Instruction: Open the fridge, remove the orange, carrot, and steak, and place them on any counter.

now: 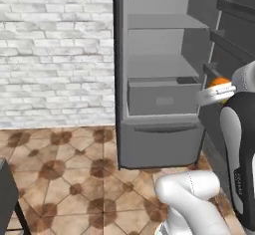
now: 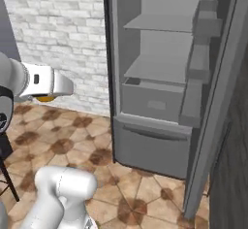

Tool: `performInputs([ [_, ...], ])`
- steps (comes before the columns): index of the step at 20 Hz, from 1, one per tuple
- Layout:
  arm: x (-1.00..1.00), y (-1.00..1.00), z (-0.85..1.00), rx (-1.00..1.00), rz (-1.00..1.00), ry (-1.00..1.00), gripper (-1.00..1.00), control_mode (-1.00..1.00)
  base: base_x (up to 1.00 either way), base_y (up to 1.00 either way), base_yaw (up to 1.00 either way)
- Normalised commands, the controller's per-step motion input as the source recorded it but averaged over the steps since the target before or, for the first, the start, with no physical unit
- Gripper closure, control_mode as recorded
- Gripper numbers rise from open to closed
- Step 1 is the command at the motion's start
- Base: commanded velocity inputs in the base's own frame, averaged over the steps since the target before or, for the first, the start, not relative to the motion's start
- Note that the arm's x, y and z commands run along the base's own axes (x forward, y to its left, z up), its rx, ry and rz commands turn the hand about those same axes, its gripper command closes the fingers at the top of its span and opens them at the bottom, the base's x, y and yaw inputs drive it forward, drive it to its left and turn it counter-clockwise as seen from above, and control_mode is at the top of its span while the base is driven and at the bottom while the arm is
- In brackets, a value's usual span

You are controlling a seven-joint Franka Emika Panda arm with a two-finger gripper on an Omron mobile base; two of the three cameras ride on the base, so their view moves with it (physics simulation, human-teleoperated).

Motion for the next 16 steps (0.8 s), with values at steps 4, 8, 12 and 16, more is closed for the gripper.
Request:
performInputs([
  [4,0.00,0.00,0.00,0.00,0.00,0.00,1.00,1.00,-0.33,0.84,0.83],
  [8,0.00,0.00,0.00,0.00,0.00,0.00,1.00,1.00,-0.34,0.65,0.99],
  [12,0.00,0.00,0.00,0.00,0.00,0.00,1.00,1.00,-0.19,0.52,1.00],
  [16,0.00,0.00,0.00,0.00,0.00,0.00,1.00,1.00,-0.07,0.53,0.99],
])
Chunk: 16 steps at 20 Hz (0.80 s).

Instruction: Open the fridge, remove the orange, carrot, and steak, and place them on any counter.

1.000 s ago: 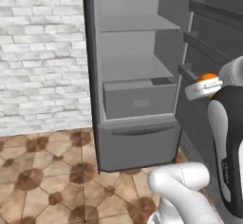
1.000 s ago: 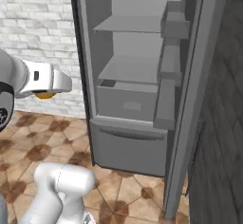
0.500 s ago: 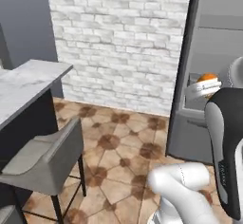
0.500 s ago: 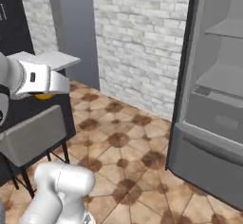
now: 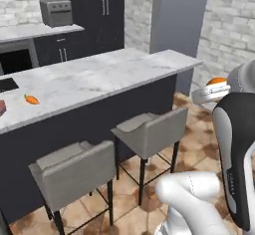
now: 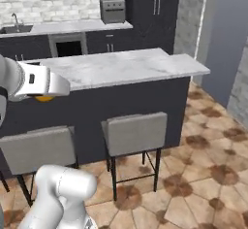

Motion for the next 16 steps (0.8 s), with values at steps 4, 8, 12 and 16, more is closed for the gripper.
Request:
performInputs([
  [4,0.00,0.00,0.00,0.00,0.00,0.00,1.00,1.00,-0.21,0.67,0.91],
  [8,0.00,0.00,0.00,0.00,0.00,0.00,1.00,1.00,0.34,0.74,0.64],
  [12,0.00,0.00,0.00,0.00,0.00,0.00,1.00,1.00,0.57,0.12,0.04],
  [16,0.00,0.00,0.00,0.00,0.00,0.00,1.00,1.00,0.75,0.00,0.00],
])
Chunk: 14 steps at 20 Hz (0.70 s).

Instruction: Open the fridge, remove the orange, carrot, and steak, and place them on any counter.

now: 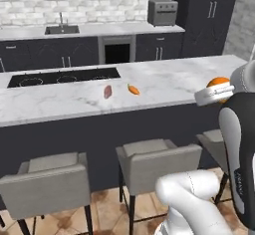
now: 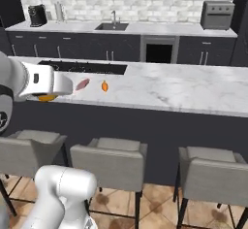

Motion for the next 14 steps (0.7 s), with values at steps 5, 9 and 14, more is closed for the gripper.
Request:
performInputs([
  [5,0.00,0.00,0.00,0.00,0.00,0.00,1.00,1.00,0.82,0.00,0.00],
  [9,0.00,0.00,0.00,0.00,0.00,0.00,1.00,1.00,0.80,0.00,0.00],
  [14,0.00,0.00,0.00,0.00,0.00,0.00,1.00,1.00,0.23,0.00,0.00],
])
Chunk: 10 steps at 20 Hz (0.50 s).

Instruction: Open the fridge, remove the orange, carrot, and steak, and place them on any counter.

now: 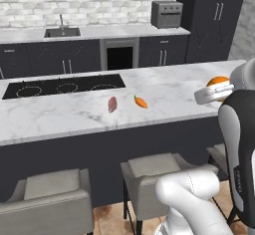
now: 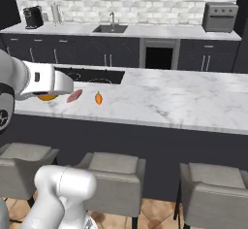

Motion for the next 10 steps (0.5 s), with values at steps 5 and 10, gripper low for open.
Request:
performInputs([
  [5,0.22,0.00,-0.09,0.00,0.00,0.07,1.00,-1.00,0.09,0.00,0.00],
  [10,0.94,-0.01,-0.27,0.00,0.00,0.22,1.00,-1.00,0.00,0.00,0.00],
])
